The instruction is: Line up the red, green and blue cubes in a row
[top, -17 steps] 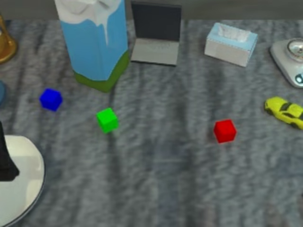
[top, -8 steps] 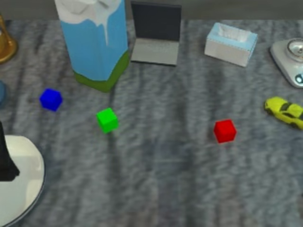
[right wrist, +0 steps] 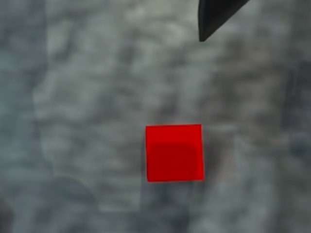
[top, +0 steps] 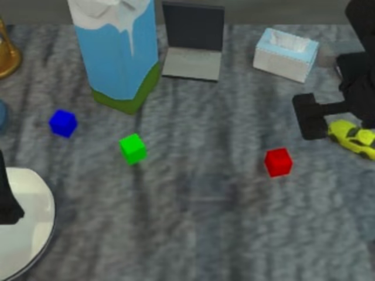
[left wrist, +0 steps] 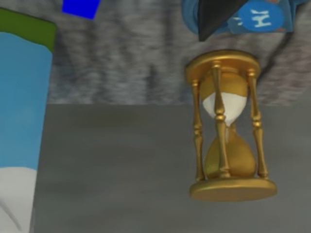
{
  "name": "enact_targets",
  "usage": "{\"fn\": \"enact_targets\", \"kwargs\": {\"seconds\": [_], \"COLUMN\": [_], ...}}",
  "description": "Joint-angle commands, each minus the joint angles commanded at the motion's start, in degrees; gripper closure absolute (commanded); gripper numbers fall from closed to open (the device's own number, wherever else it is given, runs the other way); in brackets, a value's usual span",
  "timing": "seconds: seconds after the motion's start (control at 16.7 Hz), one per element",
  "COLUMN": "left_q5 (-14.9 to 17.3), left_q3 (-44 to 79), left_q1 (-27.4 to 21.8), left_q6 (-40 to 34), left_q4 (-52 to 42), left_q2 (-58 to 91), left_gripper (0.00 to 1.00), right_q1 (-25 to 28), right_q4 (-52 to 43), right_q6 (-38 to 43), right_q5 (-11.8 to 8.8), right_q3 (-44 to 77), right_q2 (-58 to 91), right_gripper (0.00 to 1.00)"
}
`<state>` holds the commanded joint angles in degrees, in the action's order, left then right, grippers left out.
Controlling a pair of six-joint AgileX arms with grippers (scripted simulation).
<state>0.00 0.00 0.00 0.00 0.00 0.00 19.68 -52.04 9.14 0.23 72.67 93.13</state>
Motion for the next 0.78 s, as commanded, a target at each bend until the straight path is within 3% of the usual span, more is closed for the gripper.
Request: {"fn": "enact_targets", "kwargs": {"seconds": [0.36, 0.78], "left_q5": [0.00, 0.00], "left_q3": [0.00, 0.00], "left_q1": [0.00, 0.00], "left_q6": [0.00, 0.00], "left_q4": [0.00, 0.00], "left_q2": [0.00, 0.00], "left_gripper": [0.00, 0.00], "right_q1": [4.83, 5.81], "right_q4": [-11.49, -13.48], "right_q6": [2.48, 3.14], "right_q5": [-0.09, -0.09], "right_q3": [20.16, 25.00], "right_q2": [24.06, 29.03], "right_gripper": [0.00, 0.00]}}
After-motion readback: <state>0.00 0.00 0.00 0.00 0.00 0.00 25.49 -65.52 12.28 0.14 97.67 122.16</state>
